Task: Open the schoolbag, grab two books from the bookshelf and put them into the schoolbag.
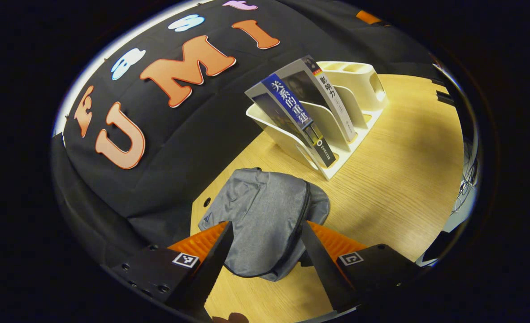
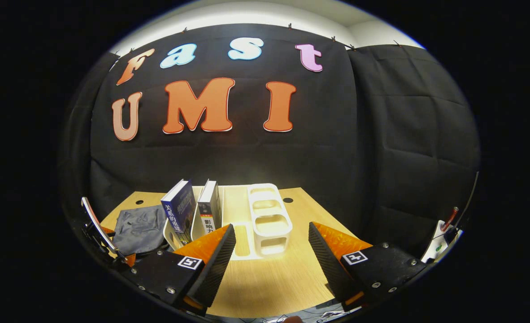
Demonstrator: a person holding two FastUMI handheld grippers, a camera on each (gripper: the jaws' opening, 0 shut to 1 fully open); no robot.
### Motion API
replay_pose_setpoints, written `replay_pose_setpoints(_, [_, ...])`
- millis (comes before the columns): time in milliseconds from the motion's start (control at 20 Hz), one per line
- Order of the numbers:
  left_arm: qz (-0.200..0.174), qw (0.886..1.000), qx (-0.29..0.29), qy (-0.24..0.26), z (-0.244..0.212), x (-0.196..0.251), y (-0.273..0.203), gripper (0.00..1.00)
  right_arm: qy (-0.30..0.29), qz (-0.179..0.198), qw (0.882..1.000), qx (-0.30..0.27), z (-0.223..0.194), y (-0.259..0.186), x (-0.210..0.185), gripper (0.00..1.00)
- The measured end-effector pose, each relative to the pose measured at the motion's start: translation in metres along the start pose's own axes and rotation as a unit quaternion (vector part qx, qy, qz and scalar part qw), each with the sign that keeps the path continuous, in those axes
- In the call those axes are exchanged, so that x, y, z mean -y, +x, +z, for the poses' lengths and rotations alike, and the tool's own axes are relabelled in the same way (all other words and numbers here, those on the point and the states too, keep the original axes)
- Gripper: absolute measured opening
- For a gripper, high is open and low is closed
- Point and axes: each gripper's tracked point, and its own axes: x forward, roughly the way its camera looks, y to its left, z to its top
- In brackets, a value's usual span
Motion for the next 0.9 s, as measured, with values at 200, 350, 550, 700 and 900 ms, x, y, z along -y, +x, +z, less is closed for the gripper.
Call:
replay_pose_setpoints(200, [-0.008, 0.999, -0.023, 0.022, -0.017, 0.011, 0.023, 0.97, -0.002, -0.018, 1.0, -0.011, -0.007, -0.001, 0.012, 0.97])
replay_pose_setpoints(350, [-0.009, 0.999, -0.04, 0.03, -0.028, 0.012, 0.039, 0.97, -0.003, -0.026, 0.999, -0.024, -0.013, 0.002, 0.013, 0.97])
replay_pose_setpoints(550, [-0.025, 0.998, -0.047, 0.034, -0.03, 0.017, 0.048, 0.91, -0.006, -0.032, 0.999, -0.026, -0.011, 0.006, 0.01, 0.98])
replay_pose_setpoints(700, [-0.033, 0.998, -0.043, 0.037, -0.027, 0.018, 0.049, 0.67, -0.004, -0.026, 0.999, -0.023, -0.008, 0.01, 0.004, 0.98])
replay_pose_setpoints(900, [-0.022, 0.999, -0.035, 0.021, -0.02, 0.01, 0.043, 0.36, -0.002, -0.022, 0.999, -0.026, -0.008, 0.013, -0.003, 0.98])
